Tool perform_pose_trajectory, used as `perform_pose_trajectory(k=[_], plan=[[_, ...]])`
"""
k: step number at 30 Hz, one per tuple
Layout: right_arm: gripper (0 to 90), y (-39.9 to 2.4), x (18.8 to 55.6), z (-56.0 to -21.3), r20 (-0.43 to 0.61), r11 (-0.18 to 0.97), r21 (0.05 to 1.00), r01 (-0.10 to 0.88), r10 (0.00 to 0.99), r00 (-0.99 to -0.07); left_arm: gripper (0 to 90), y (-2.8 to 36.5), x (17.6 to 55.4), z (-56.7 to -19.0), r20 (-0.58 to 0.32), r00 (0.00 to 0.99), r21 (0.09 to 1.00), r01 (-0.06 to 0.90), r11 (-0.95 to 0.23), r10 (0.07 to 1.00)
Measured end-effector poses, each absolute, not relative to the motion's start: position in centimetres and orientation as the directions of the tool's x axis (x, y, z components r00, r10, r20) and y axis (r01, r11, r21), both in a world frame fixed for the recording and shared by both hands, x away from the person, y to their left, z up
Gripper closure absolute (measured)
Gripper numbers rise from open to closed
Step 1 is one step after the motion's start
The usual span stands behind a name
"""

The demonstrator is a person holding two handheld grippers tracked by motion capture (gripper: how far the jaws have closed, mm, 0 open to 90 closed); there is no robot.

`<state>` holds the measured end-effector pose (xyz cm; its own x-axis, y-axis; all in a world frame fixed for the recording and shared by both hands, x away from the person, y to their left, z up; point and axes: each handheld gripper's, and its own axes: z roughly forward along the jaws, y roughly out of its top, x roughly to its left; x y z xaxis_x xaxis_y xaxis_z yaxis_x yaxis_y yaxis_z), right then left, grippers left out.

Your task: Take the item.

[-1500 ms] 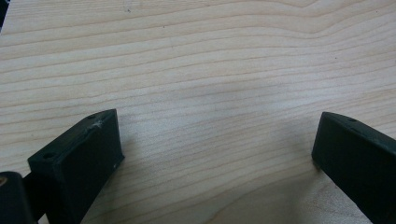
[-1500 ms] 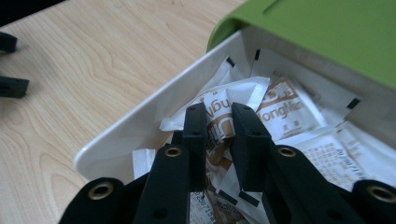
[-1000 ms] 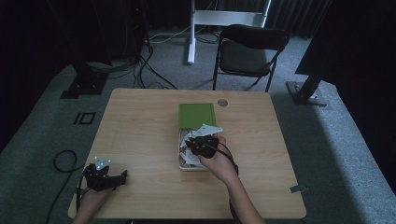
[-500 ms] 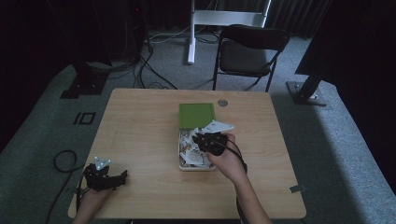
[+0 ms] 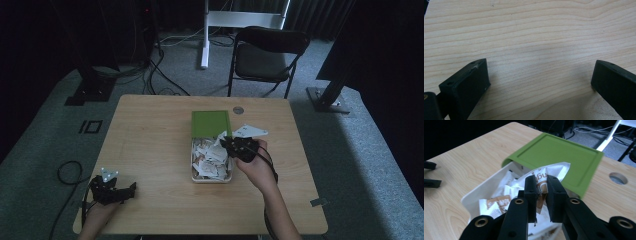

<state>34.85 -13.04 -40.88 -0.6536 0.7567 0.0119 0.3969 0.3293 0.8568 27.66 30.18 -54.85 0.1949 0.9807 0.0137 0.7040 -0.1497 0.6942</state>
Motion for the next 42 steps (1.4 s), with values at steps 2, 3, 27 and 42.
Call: perform_pose_trajectory(k=[2,3,27,42], plan=[[80.1,-13.6,35.0,-40.8,0.013,0.32,0.86,0.397,0.766,-0.643,2.3,30.2,27.7,-54.8,0.014,0.196,0.694,0.704,-0.151,0.981],[80.0,-13.9,35.0,-40.8,0.015,0.317,0.859,0.401,0.768,-0.64,2.3,30.2,27.7,-54.9,0.014,0.195,0.694,0.704,-0.15,0.981],[79.9,-19.0,36.6,-42.5,0.015,0.236,0.867,0.438,0.868,-0.496,2.3,30.2,27.7,-54.8,0.014,0.195,0.693,0.705,-0.15,0.981],[79.7,-21.5,38.6,-45.7,0.018,0.18,0.856,0.485,0.926,-0.377,2.3,30.2,27.7,-54.8,0.013,0.195,0.693,0.705,-0.149,0.981]])
